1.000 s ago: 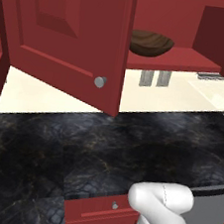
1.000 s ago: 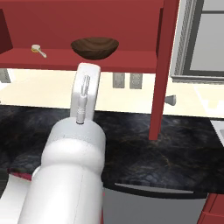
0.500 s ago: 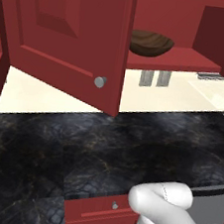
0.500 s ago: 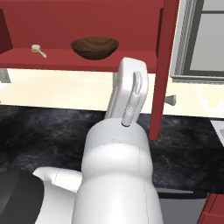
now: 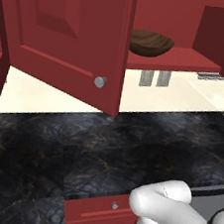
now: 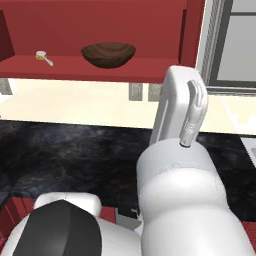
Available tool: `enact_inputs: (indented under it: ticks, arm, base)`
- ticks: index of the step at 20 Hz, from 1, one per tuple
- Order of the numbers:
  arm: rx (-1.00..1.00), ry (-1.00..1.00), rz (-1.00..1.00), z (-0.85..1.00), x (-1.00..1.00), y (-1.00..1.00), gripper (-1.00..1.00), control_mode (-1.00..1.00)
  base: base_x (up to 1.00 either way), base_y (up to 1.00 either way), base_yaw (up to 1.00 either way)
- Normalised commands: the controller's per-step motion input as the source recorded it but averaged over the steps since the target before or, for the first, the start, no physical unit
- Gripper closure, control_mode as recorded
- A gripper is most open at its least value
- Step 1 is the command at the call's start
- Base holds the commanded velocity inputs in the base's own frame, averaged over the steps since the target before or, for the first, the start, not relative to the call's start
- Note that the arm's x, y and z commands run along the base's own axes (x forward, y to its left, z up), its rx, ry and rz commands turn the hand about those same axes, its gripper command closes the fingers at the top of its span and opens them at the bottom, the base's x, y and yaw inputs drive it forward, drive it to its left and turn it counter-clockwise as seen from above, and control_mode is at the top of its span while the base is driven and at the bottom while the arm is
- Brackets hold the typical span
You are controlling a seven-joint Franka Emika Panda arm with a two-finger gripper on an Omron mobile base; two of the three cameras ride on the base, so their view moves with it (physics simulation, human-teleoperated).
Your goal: Pick the mug and place it in the sink. Pick the bowl and place it in the open cabinet and then close the cabinet.
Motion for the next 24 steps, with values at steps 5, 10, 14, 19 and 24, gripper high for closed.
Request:
enact_inputs:
  ticks: [5, 10, 14, 19, 24]
  arm:
    - [-0.17, 0.00, 0.05, -0.01, 0.00, -0.31, -1.00, -1.00]
    - [-0.10, 0.00, 0.05, -0.04, 0.00, -0.39, -1.00, -1.00]
    - [-0.02, 0.00, 0.04, -0.23, 0.00, -0.39, -1.00, -1.00]
    - [0.00, 0.00, 0.03, -0.19, 0.00, -0.29, -1.00, -1.00]
    - [0.00, 0.00, 0.06, -0.04, 0.19, -0.13, -1.00, -1.00]
  base:
    - [0.00, 0.00, 0.00]
    - [0.00, 0.00, 0.00]
    - [0.00, 0.00, 0.00]
    - [0.00, 0.00, 0.00]
    - [0.00, 0.00, 0.00]
